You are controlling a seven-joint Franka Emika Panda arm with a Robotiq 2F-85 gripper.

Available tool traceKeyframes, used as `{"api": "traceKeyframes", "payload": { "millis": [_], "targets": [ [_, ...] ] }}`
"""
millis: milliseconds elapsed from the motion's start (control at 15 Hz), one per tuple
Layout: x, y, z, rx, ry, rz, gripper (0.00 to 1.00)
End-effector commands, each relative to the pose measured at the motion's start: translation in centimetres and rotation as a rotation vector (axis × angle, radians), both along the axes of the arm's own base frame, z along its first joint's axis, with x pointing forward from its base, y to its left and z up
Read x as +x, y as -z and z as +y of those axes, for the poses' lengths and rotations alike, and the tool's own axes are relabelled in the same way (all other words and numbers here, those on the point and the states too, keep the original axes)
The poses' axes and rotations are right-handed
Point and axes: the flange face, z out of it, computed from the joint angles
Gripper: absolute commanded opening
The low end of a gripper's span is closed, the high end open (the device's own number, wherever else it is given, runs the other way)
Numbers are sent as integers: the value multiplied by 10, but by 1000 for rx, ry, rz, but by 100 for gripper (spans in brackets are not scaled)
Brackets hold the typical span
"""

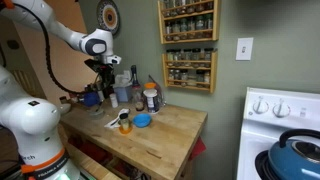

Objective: Pick up the black and silver flash light and put it on the counter

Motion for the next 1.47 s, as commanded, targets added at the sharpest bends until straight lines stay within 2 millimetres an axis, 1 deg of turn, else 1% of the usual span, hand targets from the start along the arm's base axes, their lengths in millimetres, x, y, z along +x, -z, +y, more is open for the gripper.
{"api": "traceKeyframes", "payload": {
  "millis": [0, 267, 333, 400, 467, 600, 800, 933, 1000, 1067, 1133, 1200, 1267, 1400],
  "targets": [
    [0, 0, 0, 0, 0, 1, 100],
    [0, 0, 0, 0, 0, 1, 100],
    [8, 2, -4, -14, 54, -34, 100],
    [13, -1, -7, -34, 90, -85, 100],
    [25, -7, -13, -39, 118, -157, 100],
    [45, -9, -21, -76, 158, -255, 100],
    [68, 8, -31, -185, 157, -301, 100],
    [78, 16, -30, -241, 144, -335, 100],
    [82, 17, -27, -266, 137, -368, 100],
    [86, 16, -24, -287, 130, -403, 91],
    [89, 15, -22, -310, 126, -427, 74],
    [93, 14, -20, -330, 123, -442, 68],
    [95, 14, -19, -359, 117, -452, 58],
    [98, 14, -17, -415, 113, -465, 42]
  ]
}}
